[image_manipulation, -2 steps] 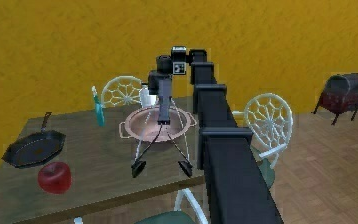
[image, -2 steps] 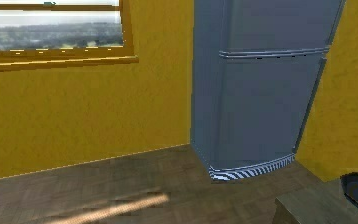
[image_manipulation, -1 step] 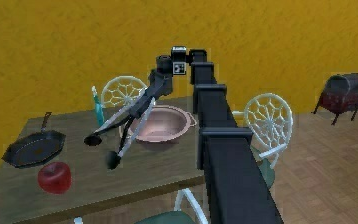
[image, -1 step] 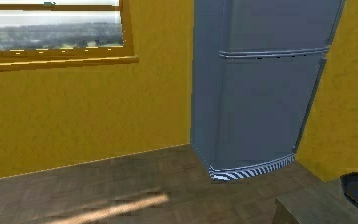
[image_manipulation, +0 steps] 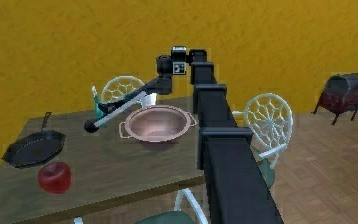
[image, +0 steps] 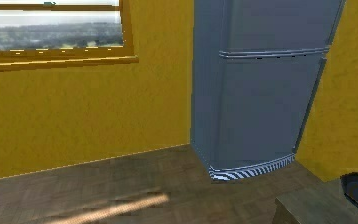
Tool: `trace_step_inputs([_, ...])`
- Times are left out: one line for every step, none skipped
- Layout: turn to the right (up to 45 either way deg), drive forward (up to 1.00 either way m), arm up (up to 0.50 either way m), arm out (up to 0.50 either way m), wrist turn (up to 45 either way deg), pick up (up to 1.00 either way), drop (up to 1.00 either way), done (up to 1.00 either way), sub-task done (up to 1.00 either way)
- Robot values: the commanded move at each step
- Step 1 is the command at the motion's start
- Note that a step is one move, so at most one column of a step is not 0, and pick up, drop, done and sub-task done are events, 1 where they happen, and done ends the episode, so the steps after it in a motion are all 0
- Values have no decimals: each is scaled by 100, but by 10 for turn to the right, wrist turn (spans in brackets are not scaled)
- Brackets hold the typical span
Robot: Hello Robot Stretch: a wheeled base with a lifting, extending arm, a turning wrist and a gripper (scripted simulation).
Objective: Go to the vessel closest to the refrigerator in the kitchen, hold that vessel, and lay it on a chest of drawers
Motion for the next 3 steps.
trace_step_inputs([0,0,0,0,450,0,0,0,0])
trace_step_inputs([0,0,0,0,180,0,0,0,0])
trace_step_inputs([0,0,-22,0,0,0,0,0,0])
